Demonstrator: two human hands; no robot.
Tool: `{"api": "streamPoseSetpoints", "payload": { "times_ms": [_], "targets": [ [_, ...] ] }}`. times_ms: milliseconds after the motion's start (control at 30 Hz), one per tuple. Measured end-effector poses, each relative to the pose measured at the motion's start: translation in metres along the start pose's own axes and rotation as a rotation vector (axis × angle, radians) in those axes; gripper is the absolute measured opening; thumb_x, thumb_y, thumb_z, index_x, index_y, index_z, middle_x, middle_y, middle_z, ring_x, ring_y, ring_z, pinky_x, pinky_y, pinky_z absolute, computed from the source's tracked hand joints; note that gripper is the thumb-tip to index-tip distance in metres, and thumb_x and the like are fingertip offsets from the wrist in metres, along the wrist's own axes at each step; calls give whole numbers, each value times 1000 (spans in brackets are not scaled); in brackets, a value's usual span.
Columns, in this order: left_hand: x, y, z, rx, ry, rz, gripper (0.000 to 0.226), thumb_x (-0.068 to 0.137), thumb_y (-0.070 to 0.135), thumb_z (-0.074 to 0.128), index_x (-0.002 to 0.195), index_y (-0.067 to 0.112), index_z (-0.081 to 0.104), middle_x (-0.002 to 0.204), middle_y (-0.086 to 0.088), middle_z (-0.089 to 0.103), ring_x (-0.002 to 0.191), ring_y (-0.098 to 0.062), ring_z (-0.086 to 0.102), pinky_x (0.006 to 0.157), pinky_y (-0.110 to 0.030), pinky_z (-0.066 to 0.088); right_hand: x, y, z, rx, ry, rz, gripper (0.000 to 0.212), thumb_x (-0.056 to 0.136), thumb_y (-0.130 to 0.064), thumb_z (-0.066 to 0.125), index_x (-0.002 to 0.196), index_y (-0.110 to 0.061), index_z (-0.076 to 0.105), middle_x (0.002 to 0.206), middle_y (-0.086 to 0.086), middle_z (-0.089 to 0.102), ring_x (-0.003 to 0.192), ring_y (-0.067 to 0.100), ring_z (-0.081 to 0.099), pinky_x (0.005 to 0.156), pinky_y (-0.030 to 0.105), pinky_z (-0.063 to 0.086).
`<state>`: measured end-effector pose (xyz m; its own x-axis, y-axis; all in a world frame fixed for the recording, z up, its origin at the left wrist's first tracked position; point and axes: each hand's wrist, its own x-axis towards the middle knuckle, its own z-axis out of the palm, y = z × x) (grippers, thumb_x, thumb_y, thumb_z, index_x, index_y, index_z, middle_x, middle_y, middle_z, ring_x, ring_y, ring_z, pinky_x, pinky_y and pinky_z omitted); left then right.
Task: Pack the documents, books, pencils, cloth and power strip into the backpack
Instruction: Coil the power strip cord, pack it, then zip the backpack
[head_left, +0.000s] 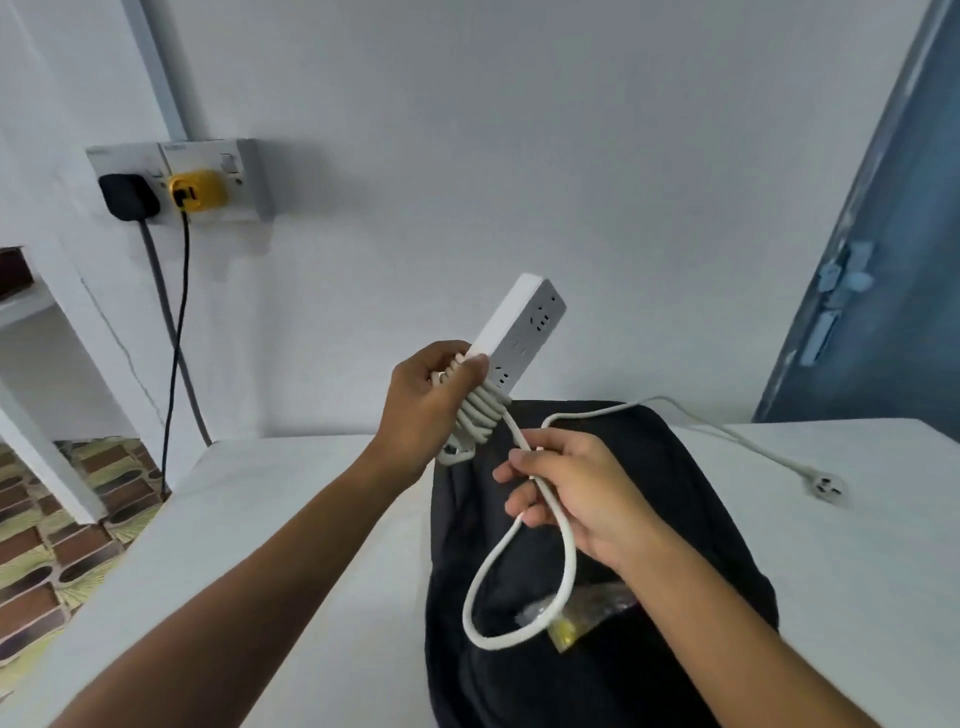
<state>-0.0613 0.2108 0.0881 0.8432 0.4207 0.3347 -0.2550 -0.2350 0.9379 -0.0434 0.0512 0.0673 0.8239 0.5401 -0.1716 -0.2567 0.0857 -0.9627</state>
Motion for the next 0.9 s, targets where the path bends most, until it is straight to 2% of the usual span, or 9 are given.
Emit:
{"api": "streamPoseSetpoints", "payload": {
  "times_ms": [100,167,233,333,433,533,600,767,900],
  "targets": [
    [-6,8,30,215,-47,121,25,76,39,66,92,19,69,81,7,71,75,-7,68,72,-25,54,-14,-3,-33,-69,-16,-25,16,93,4,50,107,11,56,74,18,62,37,13,45,32,19,27],
    [-8,15,47,403,-83,218,25,73,46,66,91,29,67,85,14,69,80,-3,65,76,-21,52,-23,-10,-59,-179,24,-50,15,93,3,51,104,7,60,71,15,62,38,12,40,34,19,25],
    [-11,27,62,537,-142,279,25,73,45,66,94,32,66,88,18,66,82,1,62,75,-17,49,-30,-16,-88,-436,105,-140,13,94,-4,54,101,-4,65,69,8,65,40,11,44,40,21,34],
    [-12,40,77,727,-209,348,43,72,53,62,104,25,68,98,13,67,89,-4,60,80,-22,48,-39,-26,-120,-851,218,-351,13,93,-15,58,95,-14,70,69,-3,66,55,6,56,58,24,47],
    [-15,48,89,737,-207,359,49,70,58,58,105,24,68,101,12,67,91,-6,60,81,-24,49,-50,-35,-126,-1012,159,-465,16,93,-18,59,99,-10,71,76,1,68,70,11,63,70,29,54],
    [-17,60,108,668,-117,346,40,69,54,62,97,27,68,87,17,65,79,-2,59,73,-21,47,-60,-37,-116,-1081,38,-548,18,92,-18,57,92,-3,67,74,7,65,69,18,62,70,41,55],
    [-16,68,116,696,-116,331,37,70,50,64,98,26,68,86,16,65,78,-4,59,74,-23,47,-62,-44,-115,-1095,18,-591,14,89,-14,57,86,-2,64,71,9,61,66,20,59,66,42,51],
    [-19,73,114,1017,-349,552,45,79,45,51,113,21,67,111,5,67,89,-17,56,83,-30,45,-62,-72,-125,-1174,1,-683,12,87,-10,57,88,-13,69,74,4,64,65,17,61,64,42,56],
    [-19,80,108,1106,-540,598,37,89,41,54,119,24,65,111,4,66,89,-18,55,82,-36,46,-70,-105,-131,-1265,20,-729,9,80,-23,73,89,-24,71,83,-5,69,75,12,62,72,35,54]
  ]
}}
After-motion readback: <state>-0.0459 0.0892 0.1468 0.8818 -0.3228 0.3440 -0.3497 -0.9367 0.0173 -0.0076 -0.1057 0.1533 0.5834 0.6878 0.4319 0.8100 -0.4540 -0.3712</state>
